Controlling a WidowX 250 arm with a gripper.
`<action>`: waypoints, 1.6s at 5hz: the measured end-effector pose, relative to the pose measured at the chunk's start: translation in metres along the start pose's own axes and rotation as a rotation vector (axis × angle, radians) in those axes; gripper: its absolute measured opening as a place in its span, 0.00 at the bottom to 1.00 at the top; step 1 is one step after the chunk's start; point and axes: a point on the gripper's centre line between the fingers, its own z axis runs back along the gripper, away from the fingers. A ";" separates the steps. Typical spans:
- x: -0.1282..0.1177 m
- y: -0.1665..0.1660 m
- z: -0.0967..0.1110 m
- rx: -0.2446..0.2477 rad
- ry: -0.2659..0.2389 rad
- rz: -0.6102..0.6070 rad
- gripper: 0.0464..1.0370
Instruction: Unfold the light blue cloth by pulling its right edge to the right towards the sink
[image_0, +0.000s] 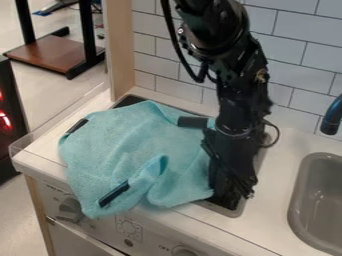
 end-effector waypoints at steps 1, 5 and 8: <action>0.001 0.007 0.015 -0.020 -0.044 0.025 0.00; 0.048 -0.041 0.064 -0.181 -0.232 0.028 0.00; 0.071 -0.063 0.022 -0.166 -0.186 0.047 0.02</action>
